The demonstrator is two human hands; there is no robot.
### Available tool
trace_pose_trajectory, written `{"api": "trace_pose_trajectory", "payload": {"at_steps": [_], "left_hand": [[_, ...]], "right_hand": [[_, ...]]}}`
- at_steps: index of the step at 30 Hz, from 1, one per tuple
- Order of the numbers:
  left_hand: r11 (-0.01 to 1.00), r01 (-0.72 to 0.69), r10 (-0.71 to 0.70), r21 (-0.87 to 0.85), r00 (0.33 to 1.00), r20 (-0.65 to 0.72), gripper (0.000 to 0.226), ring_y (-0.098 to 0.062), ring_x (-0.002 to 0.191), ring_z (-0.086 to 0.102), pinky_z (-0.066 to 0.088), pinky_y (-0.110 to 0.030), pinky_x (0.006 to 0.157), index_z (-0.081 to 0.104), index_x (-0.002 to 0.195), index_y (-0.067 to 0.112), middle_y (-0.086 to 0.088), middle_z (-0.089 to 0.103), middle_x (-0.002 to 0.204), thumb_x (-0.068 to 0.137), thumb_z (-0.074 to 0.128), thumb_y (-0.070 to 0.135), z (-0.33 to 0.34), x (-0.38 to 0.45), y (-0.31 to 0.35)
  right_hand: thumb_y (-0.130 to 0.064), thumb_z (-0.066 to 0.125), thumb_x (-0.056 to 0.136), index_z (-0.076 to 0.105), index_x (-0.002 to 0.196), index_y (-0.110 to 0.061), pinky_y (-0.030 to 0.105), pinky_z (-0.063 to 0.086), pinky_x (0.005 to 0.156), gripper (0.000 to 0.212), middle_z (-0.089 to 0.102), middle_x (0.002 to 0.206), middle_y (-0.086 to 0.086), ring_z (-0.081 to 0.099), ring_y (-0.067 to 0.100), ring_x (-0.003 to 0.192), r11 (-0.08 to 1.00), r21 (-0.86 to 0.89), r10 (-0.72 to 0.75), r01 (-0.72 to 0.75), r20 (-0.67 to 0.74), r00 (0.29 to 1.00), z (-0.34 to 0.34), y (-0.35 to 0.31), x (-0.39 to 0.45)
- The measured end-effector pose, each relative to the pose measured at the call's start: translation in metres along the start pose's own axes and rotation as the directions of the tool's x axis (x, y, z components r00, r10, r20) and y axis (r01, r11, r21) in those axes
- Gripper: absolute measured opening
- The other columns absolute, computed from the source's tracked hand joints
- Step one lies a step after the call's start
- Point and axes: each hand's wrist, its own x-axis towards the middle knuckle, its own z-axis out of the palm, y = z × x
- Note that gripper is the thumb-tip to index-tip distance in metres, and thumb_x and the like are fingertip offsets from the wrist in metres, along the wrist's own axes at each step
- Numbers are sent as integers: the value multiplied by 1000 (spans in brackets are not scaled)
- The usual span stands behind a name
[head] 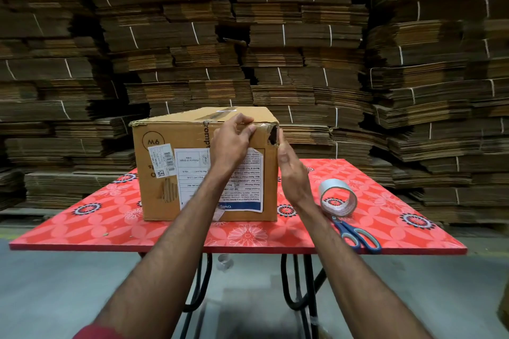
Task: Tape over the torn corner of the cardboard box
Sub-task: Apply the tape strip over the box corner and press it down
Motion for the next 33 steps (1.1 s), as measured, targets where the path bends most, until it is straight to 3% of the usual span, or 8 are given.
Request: {"api": "trace_pose_trajectory", "payload": {"at_steps": [4,7,12,19,24,28,30,33], "left_hand": [[1000,-15,14,3,1000,19,24,-8,84,68,61,-38,73,65,117,31,5,71,101,94,62,35,-1,-4,-3],[998,-27,23,58,998,63,37,-11,85,69,61,-40,76,59,127,34,3,71,109,90,65,36,-4,-8,-4],[968,-84,61,238,993,105,57,-19,92,68,59,-44,81,48,136,38,0,70,114,84,72,38,-7,-14,-2],[937,-135,110,322,990,93,53,-20,95,68,59,-41,79,48,134,41,1,70,114,85,68,46,-12,-10,-2],[940,-139,110,310,988,109,56,-14,92,65,57,-35,80,49,136,37,2,70,113,84,72,40,-13,-10,-2],[943,-136,104,304,987,120,58,-8,84,58,57,-34,78,48,137,36,3,70,114,84,73,38,-13,-9,-2],[943,-136,103,305,987,122,58,-7,82,57,56,-31,76,48,137,36,3,69,110,84,72,38,-13,-9,-2],[943,-138,106,303,987,122,58,-7,81,57,56,-29,73,49,137,36,3,69,106,85,73,37,-13,-8,-2]], "right_hand": [[-56,31,104,42,151,-40,53,26,119,50,49,154,-11,36,3,146,980,-191,-69,53,-81,994,0,17,-23],[-52,45,100,69,130,-27,49,36,101,45,72,123,-4,59,14,123,885,-455,-219,101,-215,952,-7,19,-25],[-68,69,79,57,101,-22,46,53,70,53,62,79,-2,61,16,73,981,-195,-64,16,-242,968,-15,-9,11],[-81,69,66,51,95,-24,47,42,96,67,60,81,-13,61,15,82,918,-382,94,-106,-49,994,-18,-30,49],[-87,75,49,62,88,-28,57,53,91,72,69,82,-8,69,18,86,972,-171,168,-162,23,985,-31,-18,53],[-56,91,60,66,99,-9,55,60,86,66,71,90,11,74,35,90,976,53,204,-214,144,968,-40,-20,55],[-30,88,76,64,105,3,44,62,86,50,70,88,11,72,29,86,966,128,195,-224,208,959,-46,-21,56],[-16,82,82,66,99,-1,28,62,77,27,72,84,8,72,21,80,940,205,216,-274,268,939,-52,-18,56]]}}
